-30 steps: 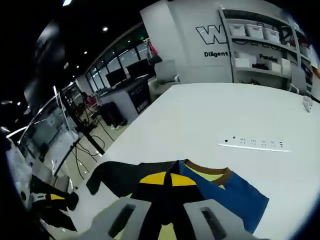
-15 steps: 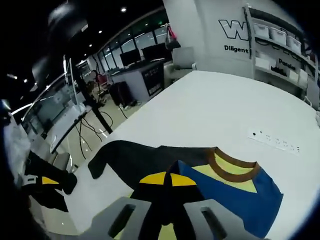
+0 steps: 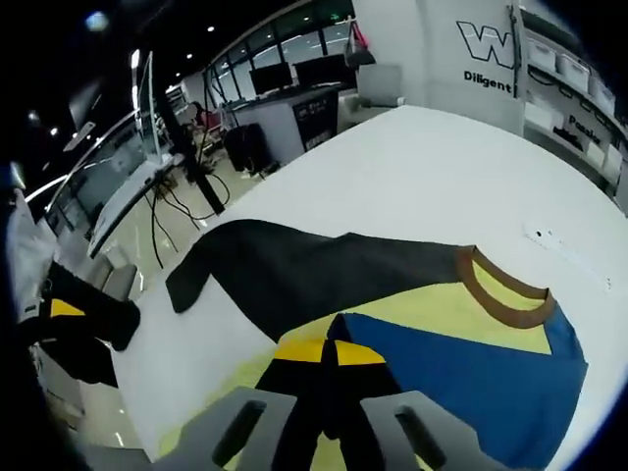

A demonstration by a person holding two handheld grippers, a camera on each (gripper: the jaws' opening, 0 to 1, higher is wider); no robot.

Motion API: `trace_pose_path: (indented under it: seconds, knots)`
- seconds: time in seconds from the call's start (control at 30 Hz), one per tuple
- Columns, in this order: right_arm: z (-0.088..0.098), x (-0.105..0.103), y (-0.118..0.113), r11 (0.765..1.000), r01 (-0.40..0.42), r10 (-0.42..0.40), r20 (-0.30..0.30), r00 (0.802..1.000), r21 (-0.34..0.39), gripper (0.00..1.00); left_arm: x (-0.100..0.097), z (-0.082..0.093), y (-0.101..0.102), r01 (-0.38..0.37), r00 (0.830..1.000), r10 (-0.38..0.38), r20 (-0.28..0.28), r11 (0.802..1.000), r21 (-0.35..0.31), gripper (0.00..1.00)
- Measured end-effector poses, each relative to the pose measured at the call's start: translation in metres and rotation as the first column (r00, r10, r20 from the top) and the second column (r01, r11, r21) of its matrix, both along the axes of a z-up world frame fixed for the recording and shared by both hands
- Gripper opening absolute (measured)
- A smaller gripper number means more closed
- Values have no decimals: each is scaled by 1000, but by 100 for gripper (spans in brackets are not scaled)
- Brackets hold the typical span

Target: Fold the garment on the visible template until the final outline fits inside the template.

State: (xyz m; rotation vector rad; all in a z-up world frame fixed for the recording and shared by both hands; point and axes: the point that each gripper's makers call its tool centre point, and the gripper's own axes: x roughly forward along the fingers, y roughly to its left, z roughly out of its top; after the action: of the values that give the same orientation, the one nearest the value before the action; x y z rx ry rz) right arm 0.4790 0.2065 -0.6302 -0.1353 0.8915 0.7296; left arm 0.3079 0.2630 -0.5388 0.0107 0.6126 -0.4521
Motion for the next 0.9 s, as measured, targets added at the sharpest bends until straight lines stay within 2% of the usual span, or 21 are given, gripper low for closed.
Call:
trace_pose_path:
  seconds: [0.07, 0.57, 0.73, 0.9]
  knots:
    - [-6, -5, 4, 1000, 0, 0, -25, 1000, 6, 0, 0, -2, 1, -2, 1000, 2, -4, 1000, 2, 99]
    - [-34, -16, 10, 999, -30, 27, -66, 997, -45, 0, 1, -3, 4, -2, 1000, 2, -6, 1000, 1, 99]
    - [-32, -15, 8, 1000, -19, 18, -68, 998, -18, 0, 0, -2, 6, -9, 1000, 9, -2, 1000, 1, 99]
    - [-14, -4, 3, 999, 0, 0, -7, 1000, 42, 19, 0, -1, 5, -15, 1000, 15, -3, 1000, 4, 99]
